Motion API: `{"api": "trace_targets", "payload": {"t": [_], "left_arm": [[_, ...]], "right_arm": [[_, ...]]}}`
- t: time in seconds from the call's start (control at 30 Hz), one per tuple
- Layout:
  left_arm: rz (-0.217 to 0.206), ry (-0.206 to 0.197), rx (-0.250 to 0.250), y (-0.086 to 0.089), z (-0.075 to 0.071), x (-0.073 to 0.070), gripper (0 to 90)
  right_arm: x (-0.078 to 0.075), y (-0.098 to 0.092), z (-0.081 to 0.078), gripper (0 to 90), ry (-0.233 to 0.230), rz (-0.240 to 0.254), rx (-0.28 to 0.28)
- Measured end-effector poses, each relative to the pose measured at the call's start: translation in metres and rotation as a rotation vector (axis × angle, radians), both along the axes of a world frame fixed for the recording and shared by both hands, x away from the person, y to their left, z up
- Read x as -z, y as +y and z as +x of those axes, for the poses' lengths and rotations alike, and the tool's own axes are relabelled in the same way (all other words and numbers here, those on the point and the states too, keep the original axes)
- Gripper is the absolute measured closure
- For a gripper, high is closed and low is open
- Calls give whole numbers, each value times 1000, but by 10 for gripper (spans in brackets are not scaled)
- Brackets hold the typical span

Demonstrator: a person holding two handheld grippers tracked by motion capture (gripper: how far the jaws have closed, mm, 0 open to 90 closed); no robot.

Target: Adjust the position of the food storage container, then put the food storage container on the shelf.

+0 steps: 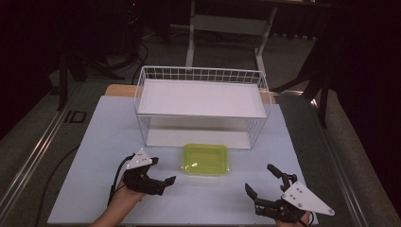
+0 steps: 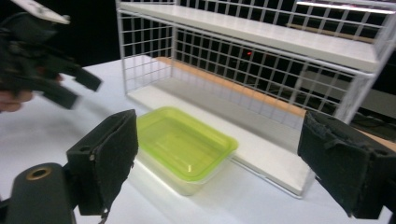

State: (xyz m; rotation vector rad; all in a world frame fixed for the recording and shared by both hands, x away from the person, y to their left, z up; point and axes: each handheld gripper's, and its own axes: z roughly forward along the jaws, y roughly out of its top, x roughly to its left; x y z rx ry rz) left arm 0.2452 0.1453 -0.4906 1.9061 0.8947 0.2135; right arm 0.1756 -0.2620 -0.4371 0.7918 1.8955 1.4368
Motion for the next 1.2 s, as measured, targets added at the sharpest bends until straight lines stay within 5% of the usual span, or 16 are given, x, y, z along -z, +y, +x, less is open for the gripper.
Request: {"api": "trace_targets", "payload": {"t": [0.27, 0.37, 0.63, 0.87, 1.07, 1.2], "left_arm": [[-71, -52, 32, 4, -2, -10, 29], [-68, -69, 54, 0, -3, -16, 29], [-70, -87, 116, -16, 6, -40, 35], [-183, -89, 189, -28, 26, -47, 35], [-111, -47, 145, -38, 43, -46, 34], [-82, 4, 78, -41, 54, -41, 35]], "right_arm": [[2, -2, 4, 197, 39, 0, -20], [4, 3, 11, 166, 139, -23, -77], [-5, 11, 26, 141, 123, -66, -92], [-14, 10, 51, 124, 173, -41, -61], [-13, 13, 72, 124, 233, -15, -53], [-7, 17, 88, 117, 343, 10, -44]]}}
